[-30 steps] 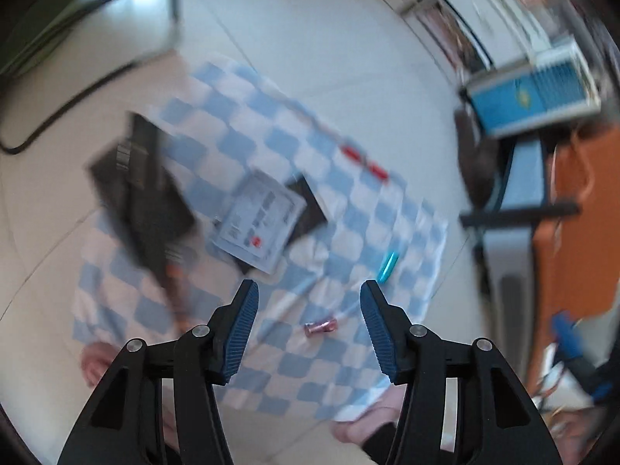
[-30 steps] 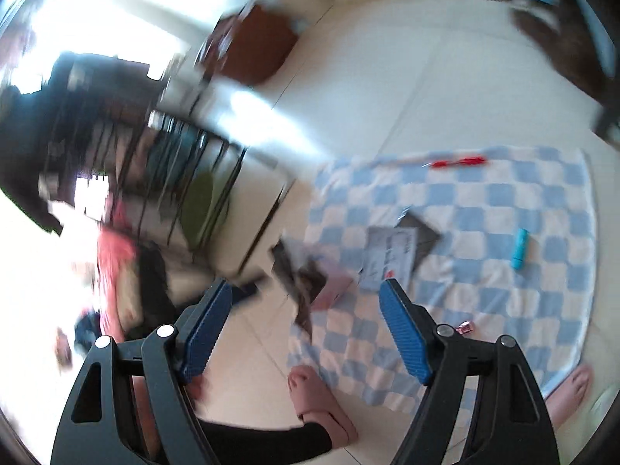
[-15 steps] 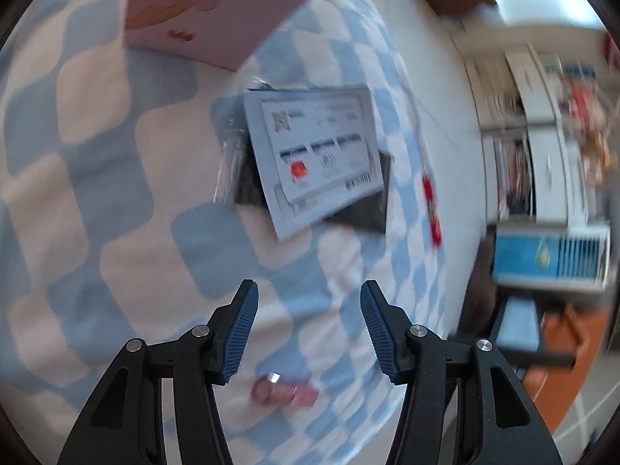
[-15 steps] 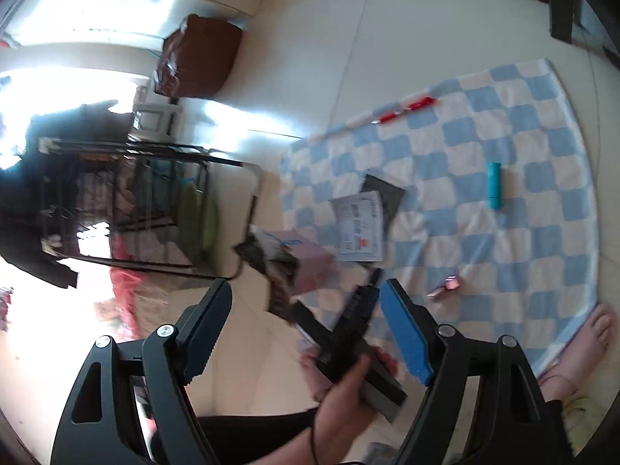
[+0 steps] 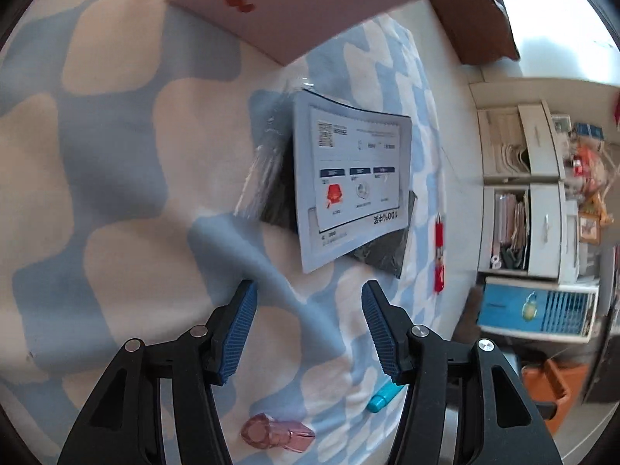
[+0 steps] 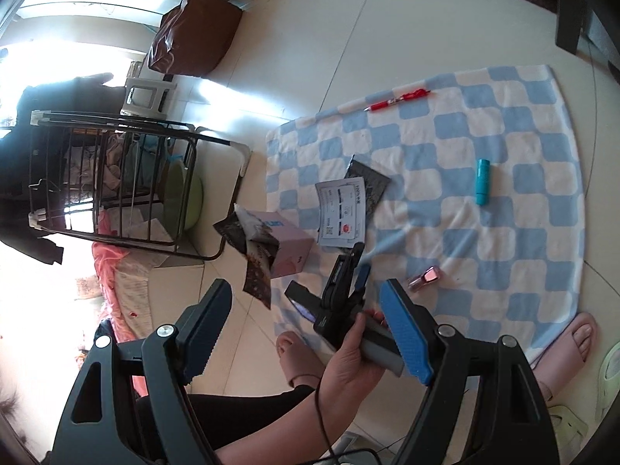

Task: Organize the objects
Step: 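Move the left tool to the clear bag of black seaweed with white card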

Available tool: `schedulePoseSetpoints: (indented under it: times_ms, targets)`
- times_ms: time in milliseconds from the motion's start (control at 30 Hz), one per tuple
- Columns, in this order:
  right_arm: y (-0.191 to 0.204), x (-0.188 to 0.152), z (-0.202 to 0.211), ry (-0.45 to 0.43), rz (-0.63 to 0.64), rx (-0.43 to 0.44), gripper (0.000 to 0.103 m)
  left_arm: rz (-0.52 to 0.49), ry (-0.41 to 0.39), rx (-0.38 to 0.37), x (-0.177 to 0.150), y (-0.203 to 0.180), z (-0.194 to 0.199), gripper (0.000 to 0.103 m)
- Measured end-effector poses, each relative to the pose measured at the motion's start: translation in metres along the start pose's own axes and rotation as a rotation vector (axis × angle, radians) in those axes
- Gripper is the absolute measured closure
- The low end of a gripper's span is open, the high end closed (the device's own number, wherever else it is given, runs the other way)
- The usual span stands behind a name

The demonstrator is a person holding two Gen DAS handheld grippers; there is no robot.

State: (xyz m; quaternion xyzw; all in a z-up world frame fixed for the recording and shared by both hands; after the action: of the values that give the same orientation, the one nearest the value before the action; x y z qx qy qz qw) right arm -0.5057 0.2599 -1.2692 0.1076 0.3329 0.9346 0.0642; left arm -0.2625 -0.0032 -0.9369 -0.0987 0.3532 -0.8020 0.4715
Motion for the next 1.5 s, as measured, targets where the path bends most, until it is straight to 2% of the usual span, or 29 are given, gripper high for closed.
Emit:
schedulePoseSetpoints:
  times_ms: [100, 300, 367, 533, 600, 700, 800, 1133, 1233, 1367, 1500]
  targets:
    - [-0.003, -0.002, -0.005, 0.019, -0.014, 0.003, 0.023, -0.086, 0.01, 0.008, -0.005, -0.007, 0.003, 0.049]
    - [-0.01, -0.005, -0.016, 0.049, -0.042, -0.012, 0.023, -0.115, 0.02, -0.069, -0.006, -0.024, 0.002, 0.049]
    - [-0.01, -0.004, -0.019, 0.053, -0.036, -0.023, 0.023, -0.103, 0.017, -0.082, -0.002, -0.021, 0.001, 0.048]
    - [-0.009, -0.004, -0.025, 0.065, -0.033, -0.028, 0.023, -0.025, 0.034, -0.055, 0.004, 0.0, -0.009, 0.049]
    - [-0.008, -0.003, -0.028, 0.069, -0.031, -0.027, 0.023, -0.013, 0.021, -0.073, 0.004, 0.005, -0.006, 0.049]
    - [-0.006, -0.003, -0.031, 0.074, -0.022, -0.031, 0.023, -0.027, -0.001, -0.091, 0.007, -0.001, -0.006, 0.049]
    - [-0.007, -0.004, -0.035, 0.085, -0.024, -0.036, 0.023, 0.002, -0.02, -0.127, 0.014, -0.005, -0.007, 0.049]
    - [-0.018, -0.003, -0.044, 0.101, -0.046, -0.064, 0.023, 0.006, -0.018, -0.223, 0.02, -0.031, -0.034, 0.049]
    - [-0.02, -0.004, -0.045, 0.105, -0.047, -0.074, 0.023, 0.023, -0.018, -0.194, 0.026, -0.028, -0.051, 0.049]
    - [-0.025, -0.005, -0.048, 0.117, -0.057, -0.079, 0.023, 0.02, -0.02, -0.14, 0.021, -0.018, -0.048, 0.049]
    - [-0.024, -0.005, -0.051, 0.121, -0.053, -0.081, 0.023, 0.027, -0.015, -0.15, 0.021, -0.018, -0.046, 0.049]
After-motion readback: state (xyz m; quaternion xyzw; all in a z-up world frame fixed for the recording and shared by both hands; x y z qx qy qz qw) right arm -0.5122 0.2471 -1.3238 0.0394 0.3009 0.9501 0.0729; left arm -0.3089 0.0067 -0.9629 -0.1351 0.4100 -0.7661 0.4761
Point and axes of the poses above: each gripper's, at about its wrist camera, not at the fingertips, and z roughly against the way its jaws point, y to its left, x to its top, the point moved 3 cm from there along -z, roughly the way its jaws point, and after that the axes turned 12 degrees about z, right-handed, at the moved point
